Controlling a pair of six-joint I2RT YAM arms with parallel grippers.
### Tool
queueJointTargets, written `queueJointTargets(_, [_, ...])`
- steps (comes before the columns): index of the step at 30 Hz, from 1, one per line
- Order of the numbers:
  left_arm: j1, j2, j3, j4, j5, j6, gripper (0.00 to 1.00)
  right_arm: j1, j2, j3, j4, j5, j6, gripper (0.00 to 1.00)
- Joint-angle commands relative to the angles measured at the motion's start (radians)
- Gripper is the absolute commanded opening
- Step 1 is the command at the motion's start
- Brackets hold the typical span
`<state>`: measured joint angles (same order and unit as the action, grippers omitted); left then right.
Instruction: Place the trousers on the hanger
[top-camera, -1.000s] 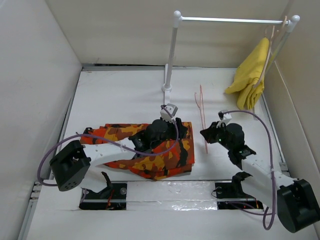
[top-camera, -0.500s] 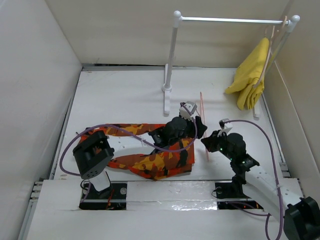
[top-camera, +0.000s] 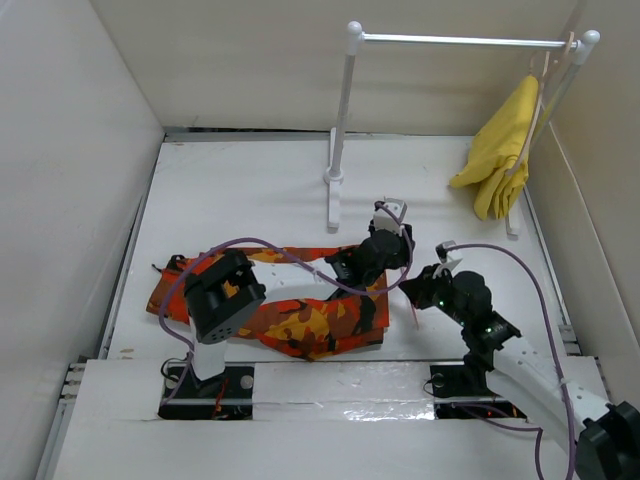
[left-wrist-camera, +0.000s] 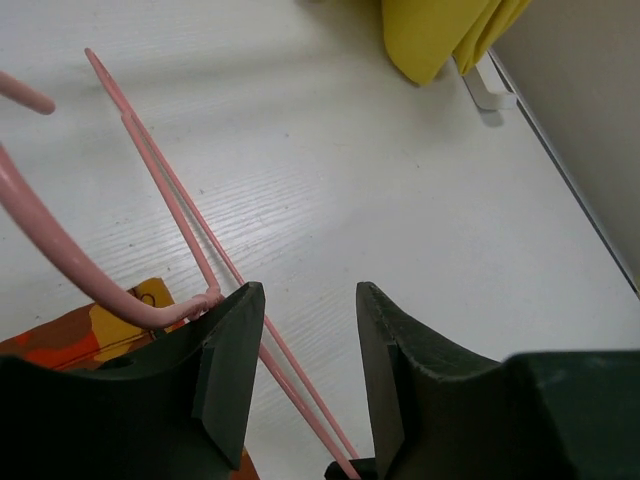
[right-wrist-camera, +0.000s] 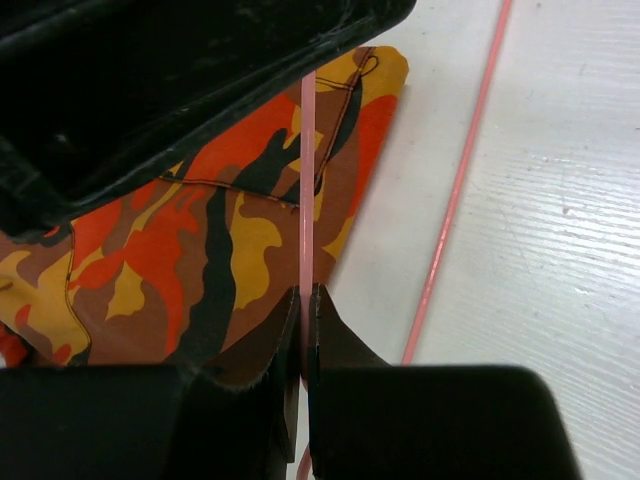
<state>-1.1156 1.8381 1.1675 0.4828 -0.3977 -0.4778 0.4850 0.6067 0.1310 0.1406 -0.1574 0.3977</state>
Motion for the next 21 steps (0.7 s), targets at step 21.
queueJointTargets(21, [0.01, -0.08, -0.074, 0.013, 0.063, -0.079, 0.44, 0.01, -0.044, 0.044, -0.026, 0.082, -0.039, 0.0])
